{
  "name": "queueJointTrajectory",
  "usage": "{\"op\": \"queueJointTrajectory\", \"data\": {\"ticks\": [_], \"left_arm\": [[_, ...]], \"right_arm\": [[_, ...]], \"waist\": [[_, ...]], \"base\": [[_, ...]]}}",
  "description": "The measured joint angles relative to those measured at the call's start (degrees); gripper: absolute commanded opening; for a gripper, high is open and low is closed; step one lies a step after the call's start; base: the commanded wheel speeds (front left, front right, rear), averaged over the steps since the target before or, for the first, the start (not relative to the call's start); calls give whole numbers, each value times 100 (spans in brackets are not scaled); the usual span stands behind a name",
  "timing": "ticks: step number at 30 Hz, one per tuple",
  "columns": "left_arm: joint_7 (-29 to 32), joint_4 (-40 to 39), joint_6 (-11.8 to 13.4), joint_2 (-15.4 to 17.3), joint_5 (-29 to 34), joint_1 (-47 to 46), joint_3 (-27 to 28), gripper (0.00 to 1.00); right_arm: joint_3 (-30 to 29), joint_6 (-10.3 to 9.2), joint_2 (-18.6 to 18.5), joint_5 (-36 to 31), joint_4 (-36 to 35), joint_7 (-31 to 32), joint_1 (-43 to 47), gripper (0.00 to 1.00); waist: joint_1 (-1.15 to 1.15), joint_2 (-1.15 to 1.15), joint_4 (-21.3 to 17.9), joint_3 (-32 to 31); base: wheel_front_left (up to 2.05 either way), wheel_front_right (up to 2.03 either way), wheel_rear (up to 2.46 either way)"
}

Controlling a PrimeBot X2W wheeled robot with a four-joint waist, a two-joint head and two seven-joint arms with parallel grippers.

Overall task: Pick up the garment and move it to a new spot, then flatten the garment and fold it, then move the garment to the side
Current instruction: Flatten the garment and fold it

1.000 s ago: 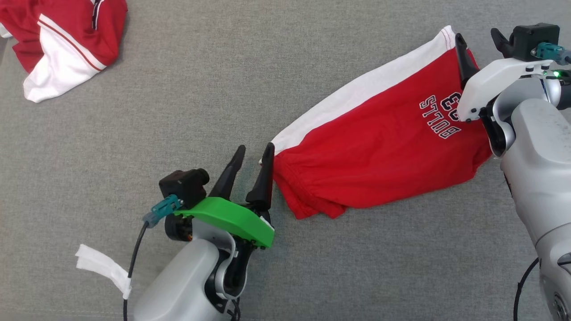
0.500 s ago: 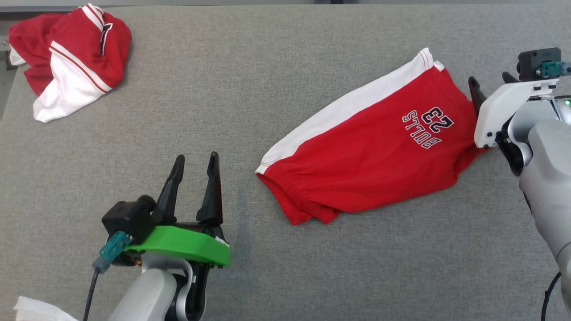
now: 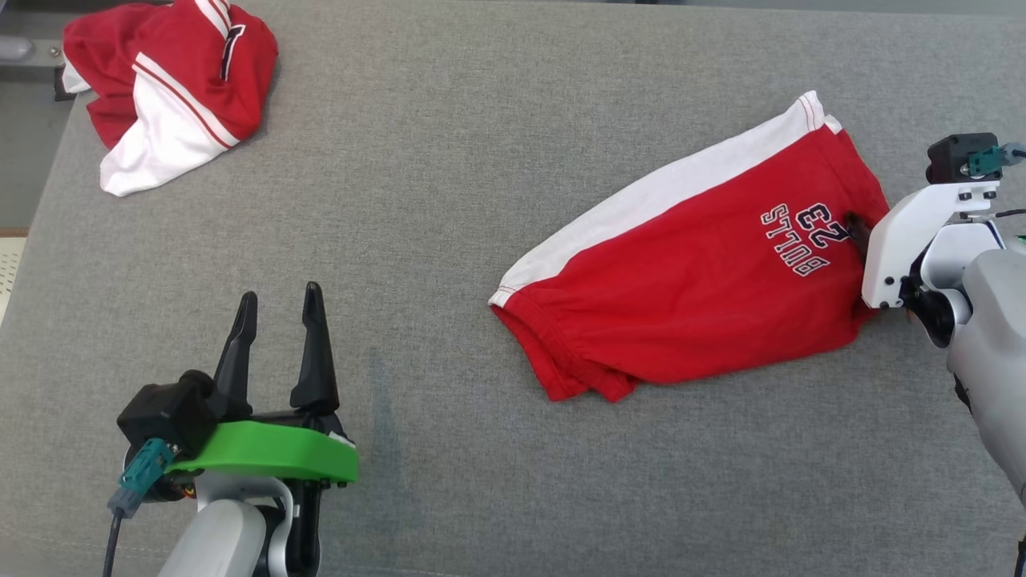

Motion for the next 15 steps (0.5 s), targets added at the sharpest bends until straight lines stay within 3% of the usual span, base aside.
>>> {"op": "queueJointTrajectory", "data": {"ticks": [1,2,6,15], "left_arm": [[0,1,-7,-13,8,8,16,100],[0,5,-23,-33,18,15,34,100],[0,40,-59,-82,66,47,87,100],[0,158,-97,-25,311,43,264,100]], "right_arm": [[18,0,-15,36,-8,24,1,95],[36,0,-26,69,-16,45,2,58],[89,0,-37,246,-24,101,30,0],[33,0,5,578,-121,-437,291,0]], "waist": [[0,0,12,-4],[0,0,22,-13],[0,0,29,-63],[0,0,-160,-228]], "base": [[0,0,0],[0,0,0],[0,0,0],[0,0,0]]}}
